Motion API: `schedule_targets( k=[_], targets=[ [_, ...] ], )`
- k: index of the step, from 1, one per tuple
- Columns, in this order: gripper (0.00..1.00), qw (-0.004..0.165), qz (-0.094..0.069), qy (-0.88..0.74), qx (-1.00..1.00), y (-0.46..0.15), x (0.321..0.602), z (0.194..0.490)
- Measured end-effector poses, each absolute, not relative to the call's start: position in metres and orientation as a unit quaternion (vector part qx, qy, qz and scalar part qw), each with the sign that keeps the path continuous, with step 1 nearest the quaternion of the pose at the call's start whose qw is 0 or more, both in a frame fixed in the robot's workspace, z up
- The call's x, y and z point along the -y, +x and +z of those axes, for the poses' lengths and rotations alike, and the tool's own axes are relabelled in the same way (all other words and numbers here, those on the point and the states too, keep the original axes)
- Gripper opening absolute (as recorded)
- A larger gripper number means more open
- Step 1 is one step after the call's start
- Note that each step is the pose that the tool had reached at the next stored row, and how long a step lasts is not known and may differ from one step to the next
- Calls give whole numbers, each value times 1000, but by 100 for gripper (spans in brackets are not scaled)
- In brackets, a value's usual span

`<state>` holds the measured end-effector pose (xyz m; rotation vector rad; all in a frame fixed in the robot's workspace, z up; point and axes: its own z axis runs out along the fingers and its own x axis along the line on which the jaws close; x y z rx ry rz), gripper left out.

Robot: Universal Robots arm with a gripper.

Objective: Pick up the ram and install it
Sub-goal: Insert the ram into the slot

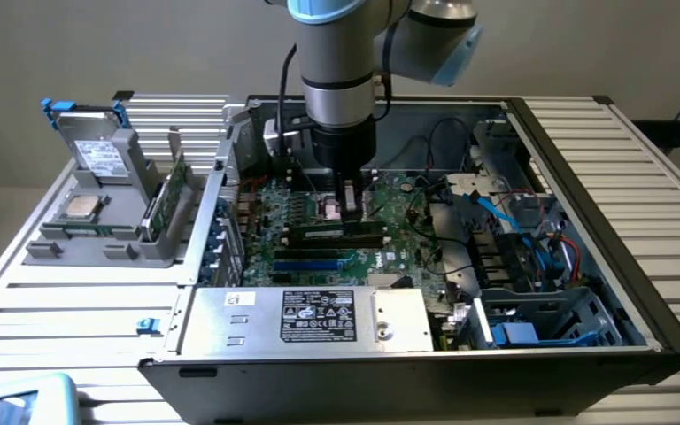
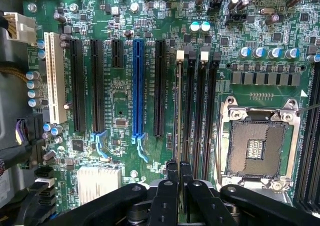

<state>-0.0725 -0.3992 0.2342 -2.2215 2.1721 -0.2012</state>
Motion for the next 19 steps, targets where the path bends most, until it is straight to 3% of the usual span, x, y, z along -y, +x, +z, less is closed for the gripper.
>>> schedule_targets(
  k=[19],
  targets=[
    [13, 16, -66, -707, -704, -76, 400, 230]
  ],
)
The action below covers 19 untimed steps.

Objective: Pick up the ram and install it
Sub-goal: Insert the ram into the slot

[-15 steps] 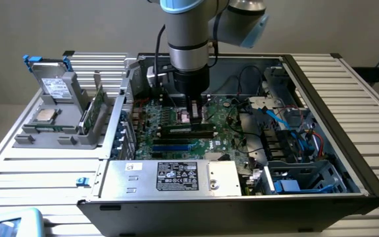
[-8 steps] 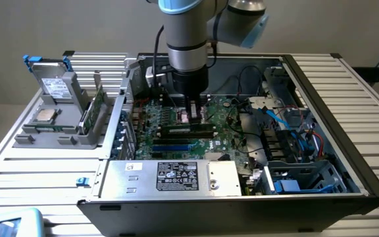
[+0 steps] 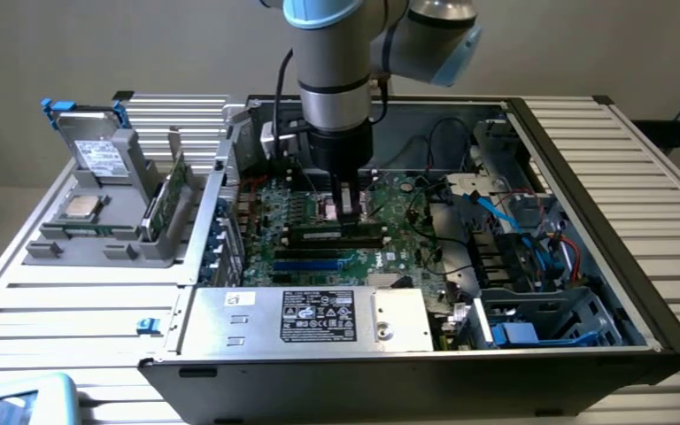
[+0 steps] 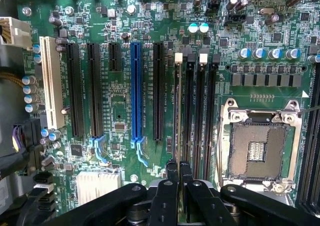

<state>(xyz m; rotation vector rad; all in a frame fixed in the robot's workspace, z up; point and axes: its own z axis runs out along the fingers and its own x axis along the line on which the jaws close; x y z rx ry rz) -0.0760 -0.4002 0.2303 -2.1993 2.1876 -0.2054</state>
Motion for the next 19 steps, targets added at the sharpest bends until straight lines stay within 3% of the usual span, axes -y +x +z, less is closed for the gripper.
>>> schedule_targets(
  k=[19],
  targets=[
    [13, 17, -67, -705, -706, -76, 401, 223]
  ],
)
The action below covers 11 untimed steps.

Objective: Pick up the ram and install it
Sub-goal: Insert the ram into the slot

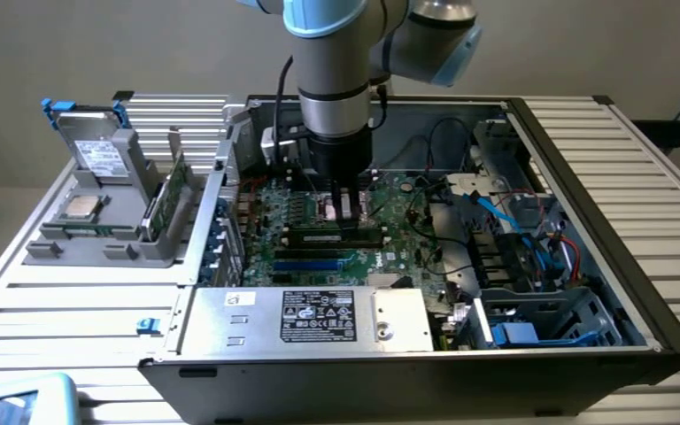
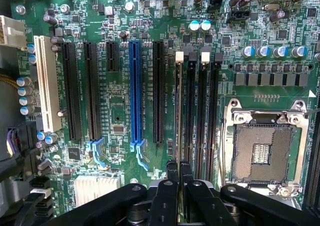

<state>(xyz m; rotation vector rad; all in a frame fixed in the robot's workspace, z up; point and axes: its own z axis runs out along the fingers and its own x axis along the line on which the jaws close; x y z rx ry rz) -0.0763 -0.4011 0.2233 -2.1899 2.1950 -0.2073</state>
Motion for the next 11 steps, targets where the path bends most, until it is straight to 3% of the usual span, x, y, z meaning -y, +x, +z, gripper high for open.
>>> schedule_targets(
  k=[2, 3, 11],
  targets=[
    [15, 17, -66, -705, -706, -76, 401, 223],
    [21, 18, -66, -705, -706, -76, 401, 223],
    [21, 13, -61, -705, -706, -69, 401, 243]
  ],
)
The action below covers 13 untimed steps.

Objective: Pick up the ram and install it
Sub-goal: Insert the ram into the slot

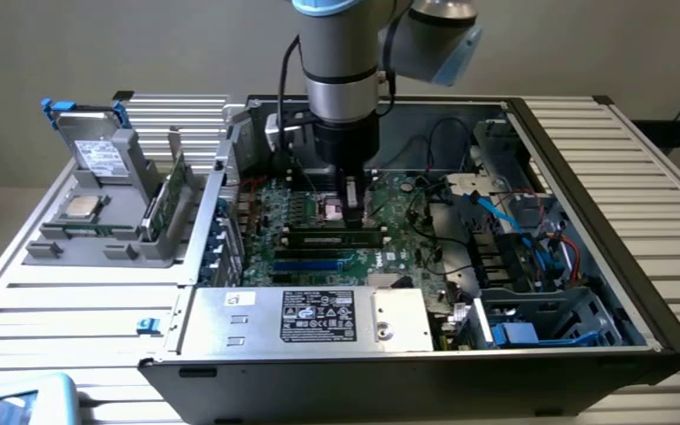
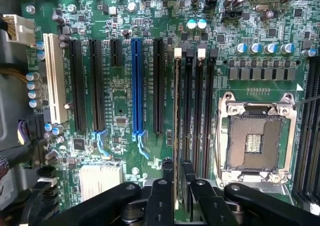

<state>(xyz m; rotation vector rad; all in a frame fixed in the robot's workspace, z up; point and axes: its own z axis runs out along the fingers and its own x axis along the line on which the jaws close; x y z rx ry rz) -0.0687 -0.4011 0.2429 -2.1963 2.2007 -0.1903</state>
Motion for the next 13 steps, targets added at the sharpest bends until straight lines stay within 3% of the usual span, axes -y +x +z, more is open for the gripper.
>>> schedule_targets(
  k=[13],
  targets=[
    [21, -18, -29, -707, -706, -47, 401, 255]
  ],
)
